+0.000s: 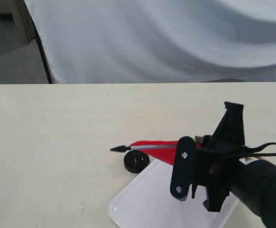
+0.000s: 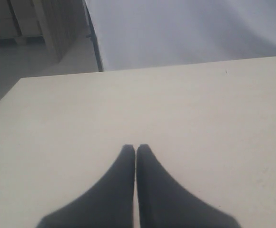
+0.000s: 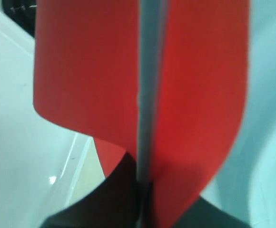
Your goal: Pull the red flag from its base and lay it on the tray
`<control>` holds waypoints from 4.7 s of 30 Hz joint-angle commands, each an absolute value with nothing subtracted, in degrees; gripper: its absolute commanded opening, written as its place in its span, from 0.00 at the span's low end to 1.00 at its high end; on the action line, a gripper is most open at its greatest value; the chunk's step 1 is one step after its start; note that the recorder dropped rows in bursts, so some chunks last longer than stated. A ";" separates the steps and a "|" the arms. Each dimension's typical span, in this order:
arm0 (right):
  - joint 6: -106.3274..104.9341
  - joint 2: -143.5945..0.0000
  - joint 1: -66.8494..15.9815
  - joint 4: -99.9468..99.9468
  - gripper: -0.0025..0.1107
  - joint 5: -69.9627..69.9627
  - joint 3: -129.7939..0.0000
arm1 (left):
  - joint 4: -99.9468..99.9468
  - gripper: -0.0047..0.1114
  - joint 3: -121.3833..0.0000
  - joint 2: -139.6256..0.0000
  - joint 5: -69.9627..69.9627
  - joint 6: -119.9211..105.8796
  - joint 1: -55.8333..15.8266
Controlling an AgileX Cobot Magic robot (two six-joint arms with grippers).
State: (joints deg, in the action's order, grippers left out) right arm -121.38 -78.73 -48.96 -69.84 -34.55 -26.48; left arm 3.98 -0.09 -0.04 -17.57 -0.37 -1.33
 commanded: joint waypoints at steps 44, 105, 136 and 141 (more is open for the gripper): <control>-110.00 -99.40 -56.07 -69.92 0.02 -63.80 -28.08 | 4.26 0.05 0.00 0.00 -17.22 0.00 -1.21; 26.36 0.00 0.91 20.82 0.02 16.40 -21.94 | 4.26 0.05 0.00 0.00 -17.36 0.00 -1.24; 27.84 0.00 1.04 15.90 0.02 11.06 0.00 | 4.26 0.05 0.00 0.00 -17.47 0.00 -1.24; 27.84 0.00 1.04 15.89 0.02 11.51 0.00 | 4.26 0.05 0.00 0.00 -17.47 0.00 -1.24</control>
State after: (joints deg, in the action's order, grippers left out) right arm 28.27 -0.24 0.99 16.05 11.10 -0.06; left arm 3.98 -0.09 -0.04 -17.57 -0.37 -1.33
